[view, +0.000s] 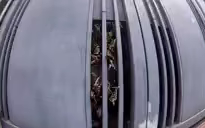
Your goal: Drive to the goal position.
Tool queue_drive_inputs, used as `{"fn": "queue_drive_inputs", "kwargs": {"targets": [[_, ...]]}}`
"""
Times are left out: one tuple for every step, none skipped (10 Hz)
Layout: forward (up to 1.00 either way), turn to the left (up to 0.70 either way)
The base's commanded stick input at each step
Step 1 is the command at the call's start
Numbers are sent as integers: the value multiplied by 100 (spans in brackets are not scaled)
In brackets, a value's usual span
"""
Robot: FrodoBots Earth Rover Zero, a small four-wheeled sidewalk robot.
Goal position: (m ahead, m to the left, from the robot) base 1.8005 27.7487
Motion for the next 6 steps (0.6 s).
{"fn": "queue_drive_inputs", "kwargs": {"targets": [[0,0],[0,0],[0,0],[0,0],[-10,0],[-68,0]]}}
